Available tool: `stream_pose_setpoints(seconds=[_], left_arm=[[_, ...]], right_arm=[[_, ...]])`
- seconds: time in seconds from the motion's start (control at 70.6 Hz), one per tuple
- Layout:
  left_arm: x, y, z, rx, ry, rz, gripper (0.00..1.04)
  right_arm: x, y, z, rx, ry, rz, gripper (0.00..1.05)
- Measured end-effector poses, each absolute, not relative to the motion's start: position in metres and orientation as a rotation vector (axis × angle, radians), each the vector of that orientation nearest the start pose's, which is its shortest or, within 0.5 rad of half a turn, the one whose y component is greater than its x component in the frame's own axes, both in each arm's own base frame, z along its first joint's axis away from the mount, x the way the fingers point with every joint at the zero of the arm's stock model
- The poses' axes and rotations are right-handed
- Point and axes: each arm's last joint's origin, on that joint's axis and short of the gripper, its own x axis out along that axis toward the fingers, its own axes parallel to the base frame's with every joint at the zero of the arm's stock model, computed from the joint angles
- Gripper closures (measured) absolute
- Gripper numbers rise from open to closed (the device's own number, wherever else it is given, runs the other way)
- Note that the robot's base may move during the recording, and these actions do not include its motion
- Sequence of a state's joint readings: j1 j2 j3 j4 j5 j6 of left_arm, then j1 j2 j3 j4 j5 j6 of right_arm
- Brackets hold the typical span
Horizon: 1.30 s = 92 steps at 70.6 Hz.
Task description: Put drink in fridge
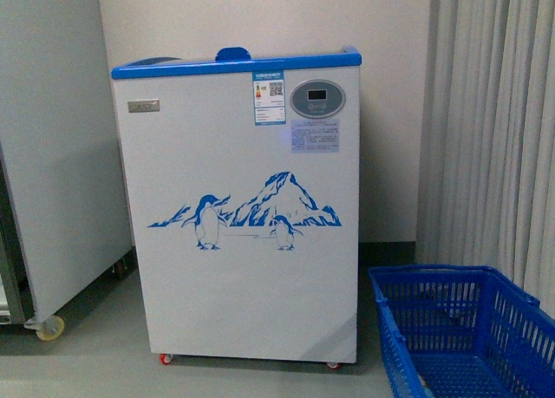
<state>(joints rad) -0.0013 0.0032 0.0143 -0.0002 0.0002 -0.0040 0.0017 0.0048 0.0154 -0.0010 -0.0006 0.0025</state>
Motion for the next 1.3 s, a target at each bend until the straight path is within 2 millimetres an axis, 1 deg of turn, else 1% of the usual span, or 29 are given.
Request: stream_pose_setpoints(seconds=[1.304], left_arm=[[0.097, -0.0001, 0.1682, -0.004, -0.011, -0.002, 0.08]], right_arm=[[0.097, 0.0002, 0.1685, 0.002, -0.01, 0.002, 0.08]])
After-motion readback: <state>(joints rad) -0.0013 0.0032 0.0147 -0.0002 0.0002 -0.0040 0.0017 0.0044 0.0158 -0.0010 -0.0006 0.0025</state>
